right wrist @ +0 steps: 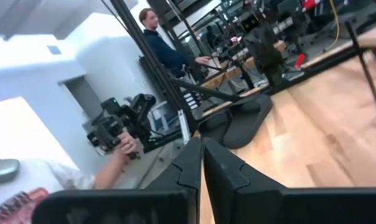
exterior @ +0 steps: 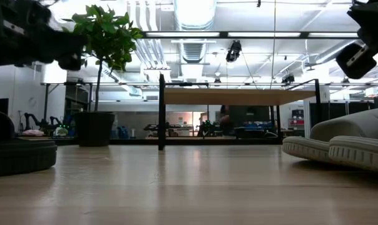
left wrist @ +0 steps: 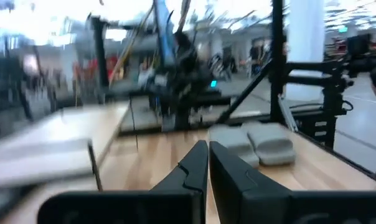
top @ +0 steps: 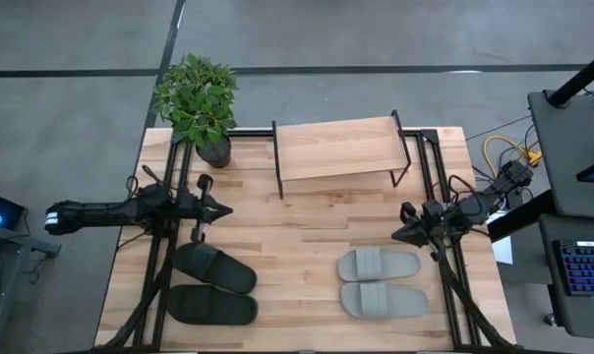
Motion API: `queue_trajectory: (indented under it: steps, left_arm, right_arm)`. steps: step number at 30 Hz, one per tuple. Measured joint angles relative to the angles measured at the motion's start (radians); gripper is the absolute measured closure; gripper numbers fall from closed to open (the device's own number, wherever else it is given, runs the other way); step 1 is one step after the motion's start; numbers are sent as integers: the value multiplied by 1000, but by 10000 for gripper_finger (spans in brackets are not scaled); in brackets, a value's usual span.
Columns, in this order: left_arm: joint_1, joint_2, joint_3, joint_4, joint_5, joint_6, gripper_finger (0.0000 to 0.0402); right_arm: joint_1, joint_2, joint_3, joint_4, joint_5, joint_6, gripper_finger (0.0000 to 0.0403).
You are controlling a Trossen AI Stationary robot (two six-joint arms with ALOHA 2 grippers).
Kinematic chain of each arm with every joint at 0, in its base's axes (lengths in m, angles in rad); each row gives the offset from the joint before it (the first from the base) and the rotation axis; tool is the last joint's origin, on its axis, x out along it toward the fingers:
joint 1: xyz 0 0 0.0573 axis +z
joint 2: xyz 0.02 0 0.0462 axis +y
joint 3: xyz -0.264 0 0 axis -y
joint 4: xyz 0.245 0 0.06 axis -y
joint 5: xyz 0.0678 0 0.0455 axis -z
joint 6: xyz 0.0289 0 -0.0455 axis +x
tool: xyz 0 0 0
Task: Pick and place slides into the shelf
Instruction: Put the top gray slide on the shelf
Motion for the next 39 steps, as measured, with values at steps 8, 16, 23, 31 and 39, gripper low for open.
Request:
queue_trajectory:
  steps: [8, 16, 23, 31, 39]
  left_arm:
    - [0, 0, 0, 105, 28, -1, 402]
    - [0, -1, 0, 106, 27, -3, 402]
    - [0, -1, 0, 105, 27, -6, 402]
    - [0, 0, 0, 105, 28, -5, 402]
    - [0, -1, 0, 105, 28, -5, 402]
  right_arm:
    - [0, 35, 0, 136, -4, -149, 330]
    - [0, 209, 22, 387, 95, -67, 275]
    - [0, 366, 36, 358, 289, 289, 271]
    - [3, 486, 37, 358, 188, 672, 275]
    - [9, 566, 198, 330, 125, 525, 280]
